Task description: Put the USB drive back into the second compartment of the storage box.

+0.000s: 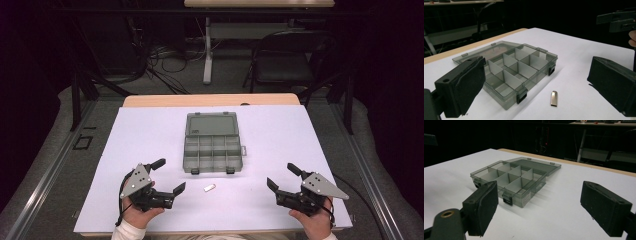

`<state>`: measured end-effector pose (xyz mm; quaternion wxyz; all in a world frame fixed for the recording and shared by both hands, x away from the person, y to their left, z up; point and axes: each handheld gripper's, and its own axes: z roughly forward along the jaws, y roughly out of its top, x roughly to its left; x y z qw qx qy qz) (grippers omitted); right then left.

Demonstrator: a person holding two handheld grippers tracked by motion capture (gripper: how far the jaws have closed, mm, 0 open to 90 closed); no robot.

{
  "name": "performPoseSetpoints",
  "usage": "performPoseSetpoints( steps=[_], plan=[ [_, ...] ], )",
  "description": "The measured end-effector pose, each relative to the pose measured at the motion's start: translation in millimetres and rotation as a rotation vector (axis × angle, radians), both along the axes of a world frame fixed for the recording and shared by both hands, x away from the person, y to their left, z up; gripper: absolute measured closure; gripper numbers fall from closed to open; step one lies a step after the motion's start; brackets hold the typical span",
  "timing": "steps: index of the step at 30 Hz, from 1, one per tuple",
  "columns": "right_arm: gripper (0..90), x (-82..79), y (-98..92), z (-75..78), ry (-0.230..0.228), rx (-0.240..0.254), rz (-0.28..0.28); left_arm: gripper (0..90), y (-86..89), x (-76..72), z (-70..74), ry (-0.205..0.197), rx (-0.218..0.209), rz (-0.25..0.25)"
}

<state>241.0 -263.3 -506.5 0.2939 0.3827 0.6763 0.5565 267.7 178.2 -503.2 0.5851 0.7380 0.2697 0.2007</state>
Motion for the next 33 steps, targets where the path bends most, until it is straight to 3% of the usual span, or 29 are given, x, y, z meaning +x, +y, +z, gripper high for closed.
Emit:
performPoseSetpoints(
  steps=[4, 14, 19, 27, 33],
  plan=[
    [14.8, -0.2, -0.8, 0.3, 0.002, 0.000, -0.003, 1.4, -0.9, 0.2, 1.4, 0.034, -0.001, -0.014],
    [14.9, 2.4, 1.1, -1.3, 0.006, -0.001, -0.002, 1.4, -4.3, 0.4, 2.1, 0.049, 0.003, -0.026],
    [15.0, 2.2, 2.7, -1.0, 0.006, -0.008, -0.003, 1.3, -6.5, 2.0, 4.7, 0.056, -0.023, -0.022],
    [15.2, 2.8, 2.3, -1.4, 0.013, -0.012, -0.004, 1.4, -14.9, 11.0, 7.1, 0.098, -0.016, -0.018],
    [15.3, 3.7, 2.4, -2.1, 0.018, -0.006, -0.003, 1.9, -25.4, 14.8, 14.1, 0.090, 0.009, -0.014]
  ],
)
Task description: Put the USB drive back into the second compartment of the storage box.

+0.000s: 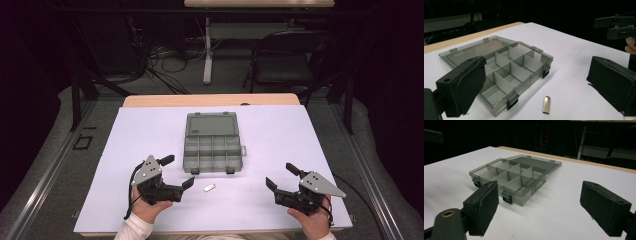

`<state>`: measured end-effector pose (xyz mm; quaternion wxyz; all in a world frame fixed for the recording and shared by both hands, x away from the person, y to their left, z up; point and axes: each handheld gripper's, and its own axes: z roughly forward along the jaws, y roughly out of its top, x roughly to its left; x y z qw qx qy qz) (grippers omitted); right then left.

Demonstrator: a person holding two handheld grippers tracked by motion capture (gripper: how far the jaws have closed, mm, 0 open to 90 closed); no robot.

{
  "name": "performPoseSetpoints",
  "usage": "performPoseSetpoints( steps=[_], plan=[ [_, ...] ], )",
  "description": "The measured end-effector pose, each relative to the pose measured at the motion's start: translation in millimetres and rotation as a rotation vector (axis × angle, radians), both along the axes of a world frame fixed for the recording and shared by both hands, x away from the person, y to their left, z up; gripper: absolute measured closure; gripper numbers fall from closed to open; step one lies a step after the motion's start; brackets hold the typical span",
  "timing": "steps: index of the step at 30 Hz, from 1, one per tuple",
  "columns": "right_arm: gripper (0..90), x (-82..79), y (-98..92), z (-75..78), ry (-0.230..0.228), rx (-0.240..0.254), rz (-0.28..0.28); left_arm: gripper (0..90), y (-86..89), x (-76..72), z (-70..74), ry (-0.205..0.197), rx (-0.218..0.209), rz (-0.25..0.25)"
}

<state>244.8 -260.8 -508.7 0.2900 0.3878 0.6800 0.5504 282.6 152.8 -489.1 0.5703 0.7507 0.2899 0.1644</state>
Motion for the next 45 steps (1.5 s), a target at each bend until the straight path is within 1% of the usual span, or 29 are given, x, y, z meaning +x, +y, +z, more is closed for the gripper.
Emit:
performPoseSetpoints(
  steps=[1, 4, 8, 10, 13, 15, 16, 17, 21, 26, 30, 32, 35, 40, 41, 45],
  plan=[
    [15.3, -0.2, 0.0, 0.2, 0.001, -0.003, -0.001, 2.7, -0.9, 0.5, 1.2, 0.000, 0.006, -0.002],
    [15.3, 0.0, 0.0, 0.2, -0.001, -0.002, -0.001, 4.9, -4.4, 2.1, 3.1, 0.006, -0.004, -0.012],
    [15.4, 0.5, 0.6, -0.3, 0.006, -0.003, -0.002, 10.4, -8.1, 3.8, 4.3, 0.012, 0.011, -0.007],
    [15.4, 0.6, 0.7, -0.3, 0.007, -0.003, -0.001, 10.6, -10.8, 5.4, 4.7, 0.010, 0.015, -0.009],
    [15.4, 0.6, 1.2, -0.3, 0.009, -0.008, 0.001, 12.1, -15.1, 7.6, 6.7, 0.013, 0.032, -0.009],
    [15.4, 1.1, 1.2, -0.7, 0.007, -0.007, 0.004, 15.2, -18.5, 9.4, 8.0, 0.009, 0.044, -0.012],
    [15.4, 1.1, 1.2, -0.7, 0.007, -0.007, 0.004, 15.2, -18.5, 9.4, 8.0, 0.009, 0.044, -0.012],
    [15.4, 1.2, 1.1, -0.7, 0.008, -0.006, 0.003, 15.3, -20.9, 11.3, 8.7, 0.015, 0.054, -0.016],
    [15.4, 1.3, 0.8, -0.8, 0.010, -0.008, 0.004, 16.1, -23.9, 13.6, 8.7, 0.023, 0.067, -0.009],
    [15.4, 1.6, 1.9, -1.1, 0.014, -0.009, 0.007, 21.0, -28.5, 16.8, 9.1, 0.035, 0.084, -0.003],
    [15.4, 1.6, 2.1, -1.1, 0.020, -0.011, 0.009, 26.9, -32.1, 18.8, 11.2, 0.049, 0.099, -0.015],
    [15.4, 2.0, 2.0, -1.3, 0.019, -0.008, 0.007, 28.7, -35.2, 20.5, 12.2, 0.054, 0.104, -0.032],
    [15.5, 2.1, 1.7, -1.3, 0.020, -0.008, 0.007, 32.7, -38.6, 21.4, 11.7, 0.057, 0.110, -0.038],
    [15.5, 2.5, 2.4, -1.8, 0.021, -0.005, 0.008, 36.9, -43.5, 23.9, 9.8, 0.070, 0.129, -0.044],
    [15.4, 2.5, 2.5, -1.9, 0.022, -0.006, 0.008, 37.0, -44.0, 24.5, 9.5, 0.068, 0.138, -0.040],
    [15.5, 2.6, 2.4, -1.9, 0.021, -0.006, 0.009, 38.9, -45.1, 25.7, 7.7, 0.069, 0.151, -0.030]
  ],
)
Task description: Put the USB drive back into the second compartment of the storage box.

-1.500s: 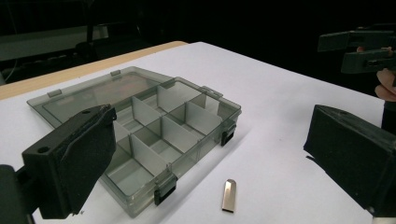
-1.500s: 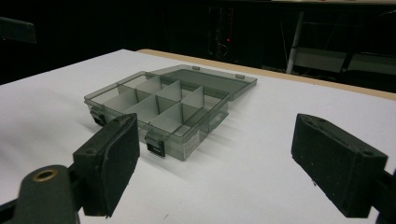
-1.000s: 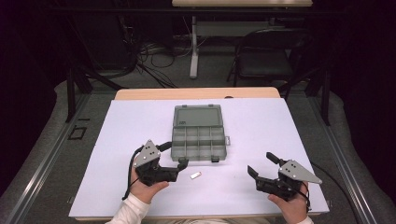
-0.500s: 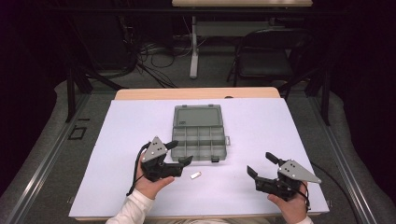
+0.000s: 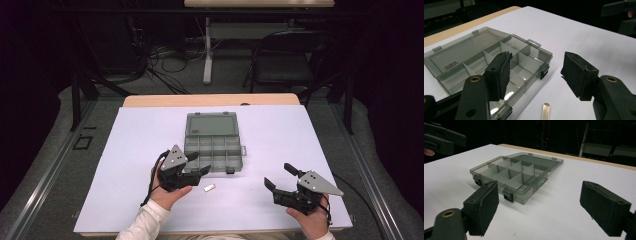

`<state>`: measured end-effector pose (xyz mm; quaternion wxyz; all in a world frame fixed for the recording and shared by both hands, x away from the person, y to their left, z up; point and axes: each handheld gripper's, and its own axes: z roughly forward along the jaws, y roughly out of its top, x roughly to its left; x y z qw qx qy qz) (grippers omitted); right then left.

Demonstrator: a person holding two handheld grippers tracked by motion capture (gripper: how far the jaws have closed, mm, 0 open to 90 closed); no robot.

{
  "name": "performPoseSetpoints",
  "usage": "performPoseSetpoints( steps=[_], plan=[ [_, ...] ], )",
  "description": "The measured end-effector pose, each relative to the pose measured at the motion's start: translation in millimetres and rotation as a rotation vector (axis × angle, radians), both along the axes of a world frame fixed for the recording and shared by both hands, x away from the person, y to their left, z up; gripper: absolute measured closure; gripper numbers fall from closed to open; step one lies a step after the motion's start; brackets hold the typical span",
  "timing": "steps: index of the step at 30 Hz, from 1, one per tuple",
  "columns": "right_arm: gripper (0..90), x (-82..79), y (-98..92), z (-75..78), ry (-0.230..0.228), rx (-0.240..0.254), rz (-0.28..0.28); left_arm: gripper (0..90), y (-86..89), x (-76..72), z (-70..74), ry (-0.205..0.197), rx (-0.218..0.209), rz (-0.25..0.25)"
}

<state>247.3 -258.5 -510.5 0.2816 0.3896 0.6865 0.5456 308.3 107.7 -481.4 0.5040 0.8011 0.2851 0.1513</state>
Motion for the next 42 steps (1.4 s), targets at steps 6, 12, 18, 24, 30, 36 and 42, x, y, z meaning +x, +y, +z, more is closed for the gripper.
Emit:
performPoseSetpoints(
  steps=[6, 12, 18, 24, 30, 36, 42],
  plan=[
    [15.6, -0.4, -1.1, 0.5, -0.002, -0.007, 0.000, 40.4, 1.3, -0.9, -6.8, 0.007, 0.009, 0.007],
    [16.0, -0.3, -1.4, 0.3, 0.000, -0.009, 0.000, 42.6, 2.6, -0.3, -16.3, 0.027, 0.010, -0.004],
    [16.1, 0.1, -0.8, -0.4, 0.000, -0.014, 0.006, 48.5, 2.9, -2.8, -23.1, 0.023, -0.007, -0.025],
    [16.6, 0.0, -0.8, -0.5, 0.001, -0.015, 0.008, 51.5, 0.8, -2.5, -29.9, 0.060, -0.013, -0.043],
    [16.9, 0.6, -0.4, -1.0, 0.002, -0.018, 0.013, 55.6, -3.6, -1.9, -36.3, 0.083, 0.010, -0.055],
    [17.1, 0.5, -0.2, -1.2, 0.003, -0.018, 0.016, 57.6, -6.9, -1.7, -43.9, 0.109, 0.033, -0.065],
    [17.1, 0.3, 0.3, -1.8, 0.008, -0.020, 0.019, 61.7, -9.2, 0.2, -50.9, 0.135, 0.057, -0.077]
  ],
)
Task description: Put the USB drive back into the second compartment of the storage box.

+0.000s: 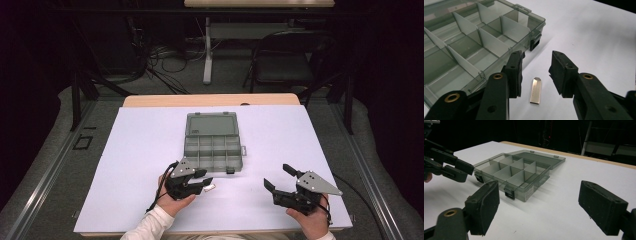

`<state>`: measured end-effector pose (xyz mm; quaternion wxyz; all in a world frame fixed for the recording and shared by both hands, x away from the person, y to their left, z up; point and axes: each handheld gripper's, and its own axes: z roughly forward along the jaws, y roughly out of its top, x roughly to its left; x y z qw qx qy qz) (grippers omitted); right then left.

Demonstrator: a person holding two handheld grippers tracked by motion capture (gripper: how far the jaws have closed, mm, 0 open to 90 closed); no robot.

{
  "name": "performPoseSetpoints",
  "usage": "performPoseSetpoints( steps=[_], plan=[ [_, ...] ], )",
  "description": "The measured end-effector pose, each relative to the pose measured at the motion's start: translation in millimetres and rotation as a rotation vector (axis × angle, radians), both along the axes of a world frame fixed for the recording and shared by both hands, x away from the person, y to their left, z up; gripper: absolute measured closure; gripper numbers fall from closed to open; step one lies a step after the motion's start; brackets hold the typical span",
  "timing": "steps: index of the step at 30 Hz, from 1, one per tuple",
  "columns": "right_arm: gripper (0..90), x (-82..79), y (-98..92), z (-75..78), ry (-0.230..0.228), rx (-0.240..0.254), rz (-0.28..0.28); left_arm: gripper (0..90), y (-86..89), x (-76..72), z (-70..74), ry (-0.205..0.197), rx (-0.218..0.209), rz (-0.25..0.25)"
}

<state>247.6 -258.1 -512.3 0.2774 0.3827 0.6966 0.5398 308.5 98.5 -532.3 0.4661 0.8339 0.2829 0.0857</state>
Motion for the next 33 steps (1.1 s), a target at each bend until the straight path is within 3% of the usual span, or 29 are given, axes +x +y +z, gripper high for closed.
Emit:
performPoseSetpoints(
  steps=[7, 16, 22, 33],
  plan=[
    [17.1, 0.3, 0.2, -0.4, -0.001, 0.001, 0.003, 64.4, -2.1, 1.0, -5.7, 0.015, 0.025, 0.017],
    [17.1, 0.2, -0.1, -0.3, 0.001, 0.000, 0.004, 66.5, -7.1, 1.8, -12.7, 0.030, 0.060, 0.000],
    [17.2, 0.6, -0.5, -0.6, 0.003, -0.003, 0.004, 67.3, -11.5, 0.7, -18.3, 0.036, 0.106, -0.015],
    [17.1, 0.7, -0.3, -1.1, 0.005, -0.005, 0.009, 69.3, -14.2, 1.3, -21.3, 0.053, 0.135, -0.026]
  ],
)
